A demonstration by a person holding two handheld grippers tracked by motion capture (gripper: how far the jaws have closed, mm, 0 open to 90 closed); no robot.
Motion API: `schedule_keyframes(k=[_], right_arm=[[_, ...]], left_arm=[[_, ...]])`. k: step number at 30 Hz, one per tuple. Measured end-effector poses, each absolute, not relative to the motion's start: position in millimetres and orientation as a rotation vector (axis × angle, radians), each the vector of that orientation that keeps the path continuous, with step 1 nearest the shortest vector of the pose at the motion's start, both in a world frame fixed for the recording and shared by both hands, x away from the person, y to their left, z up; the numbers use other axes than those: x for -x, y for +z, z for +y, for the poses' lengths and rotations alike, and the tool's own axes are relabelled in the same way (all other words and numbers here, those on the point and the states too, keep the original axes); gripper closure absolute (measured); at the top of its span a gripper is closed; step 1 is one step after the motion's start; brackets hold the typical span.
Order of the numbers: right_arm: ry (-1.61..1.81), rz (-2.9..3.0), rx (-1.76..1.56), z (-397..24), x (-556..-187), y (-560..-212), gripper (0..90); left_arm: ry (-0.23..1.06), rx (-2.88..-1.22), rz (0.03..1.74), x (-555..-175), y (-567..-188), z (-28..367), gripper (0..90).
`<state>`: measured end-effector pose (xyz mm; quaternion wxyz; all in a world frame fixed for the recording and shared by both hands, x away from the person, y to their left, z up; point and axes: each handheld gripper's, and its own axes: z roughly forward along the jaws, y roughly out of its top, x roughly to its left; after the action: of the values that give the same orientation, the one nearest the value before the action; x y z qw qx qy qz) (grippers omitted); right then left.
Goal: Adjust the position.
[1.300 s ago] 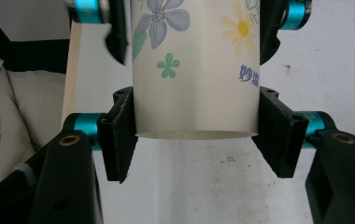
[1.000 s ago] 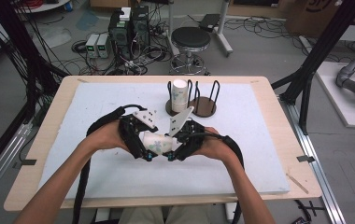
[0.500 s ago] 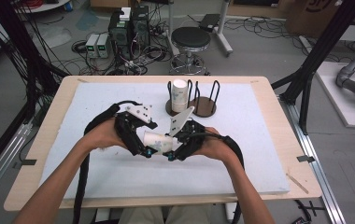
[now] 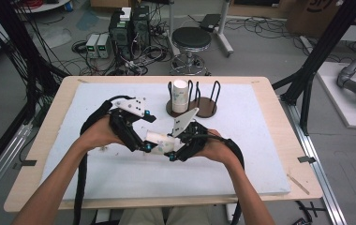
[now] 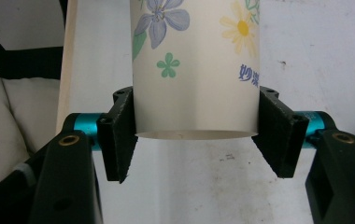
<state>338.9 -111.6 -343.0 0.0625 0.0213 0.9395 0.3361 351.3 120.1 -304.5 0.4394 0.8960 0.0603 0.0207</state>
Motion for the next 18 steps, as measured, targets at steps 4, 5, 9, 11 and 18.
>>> schedule_keyframes(k=[4,5,9,11,18], right_arm=[[1.068,2.827,-0.095,-117,-339,-346,36.9],[1.095,2.82,-0.101,-120,-339,-347,37.0],[1.157,2.795,-0.132,-126,-340,-349,36.9],[1.181,2.786,-0.14,-129,-340,-350,36.9],[1.267,2.747,-0.168,-134,-339,-355,36.9]], left_arm=[[0.051,-2.179,0.169,-351,-306,125,6.8],[0.052,-2.172,0.172,-351,-307,126,6.8],[0.045,-2.125,0.186,-351,-309,132,6.8],[0.054,-2.109,0.188,-351,-311,135,6.8],[0.061,-2.051,0.194,-348,-314,141,6.8]])
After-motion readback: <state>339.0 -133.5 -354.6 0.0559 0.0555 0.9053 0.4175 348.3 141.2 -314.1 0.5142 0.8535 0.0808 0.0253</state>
